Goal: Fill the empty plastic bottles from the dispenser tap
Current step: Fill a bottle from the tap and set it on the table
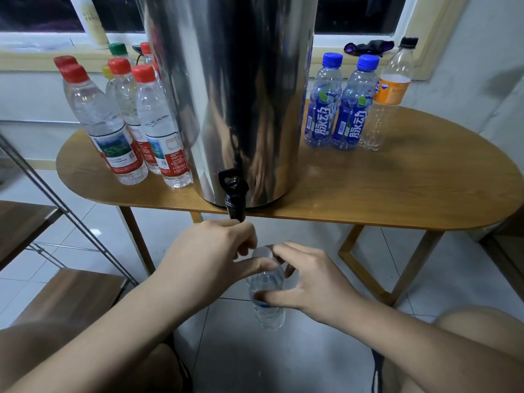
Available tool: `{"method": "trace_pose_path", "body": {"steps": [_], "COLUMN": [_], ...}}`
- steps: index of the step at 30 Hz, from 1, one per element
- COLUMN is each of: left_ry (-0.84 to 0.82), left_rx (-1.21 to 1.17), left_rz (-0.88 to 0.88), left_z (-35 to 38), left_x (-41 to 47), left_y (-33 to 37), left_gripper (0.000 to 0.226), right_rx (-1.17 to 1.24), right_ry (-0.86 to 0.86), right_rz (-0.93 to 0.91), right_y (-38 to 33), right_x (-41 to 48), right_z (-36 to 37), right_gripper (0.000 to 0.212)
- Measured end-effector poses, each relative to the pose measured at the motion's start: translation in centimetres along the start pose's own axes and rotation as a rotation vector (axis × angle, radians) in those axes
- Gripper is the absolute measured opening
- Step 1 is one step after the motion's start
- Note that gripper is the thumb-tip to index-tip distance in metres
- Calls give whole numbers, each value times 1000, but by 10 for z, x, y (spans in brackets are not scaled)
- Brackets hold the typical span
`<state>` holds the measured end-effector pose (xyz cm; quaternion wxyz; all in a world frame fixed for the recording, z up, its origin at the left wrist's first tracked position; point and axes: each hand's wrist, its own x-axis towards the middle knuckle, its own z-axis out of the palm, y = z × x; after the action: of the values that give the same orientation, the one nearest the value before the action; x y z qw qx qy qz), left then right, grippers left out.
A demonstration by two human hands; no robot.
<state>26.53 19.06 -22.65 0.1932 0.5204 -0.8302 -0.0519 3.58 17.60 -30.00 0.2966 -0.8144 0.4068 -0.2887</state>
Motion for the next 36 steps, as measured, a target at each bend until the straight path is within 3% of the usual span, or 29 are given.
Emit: {"method": "trace_pose_path", "body": {"steps": [6, 12, 15, 19, 24, 31, 36], "left_ry": [-87, -93, -63, -31, 32, 10, 12], "left_rx": [83, 117, 144, 148, 163, 104, -139], "left_rz": [32, 137, 127, 114, 174, 133, 28], "left_z": [1, 6, 6, 5, 9, 13, 11], "left_x": [0, -1, -2, -2, 0, 0, 1], "left_y": [1, 2, 3, -4, -4, 0, -4], "left_gripper": [50, 27, 31, 58, 48, 47, 46], "right_rx": [37, -6, -6, 9, 21, 20, 52], "right_ry": [-25, -9, -3, -5, -16, 27, 87], "right_rz": [4, 15, 20, 13, 16, 22, 29], "right_y": [6, 8, 7, 2, -2, -3, -5], "right_x": [-1, -1, 0, 0, -1, -2, 0], "right_z": [5, 4, 2, 1, 3, -3, -22], "right_gripper": [40, 56, 51, 41, 43, 44, 50]}}
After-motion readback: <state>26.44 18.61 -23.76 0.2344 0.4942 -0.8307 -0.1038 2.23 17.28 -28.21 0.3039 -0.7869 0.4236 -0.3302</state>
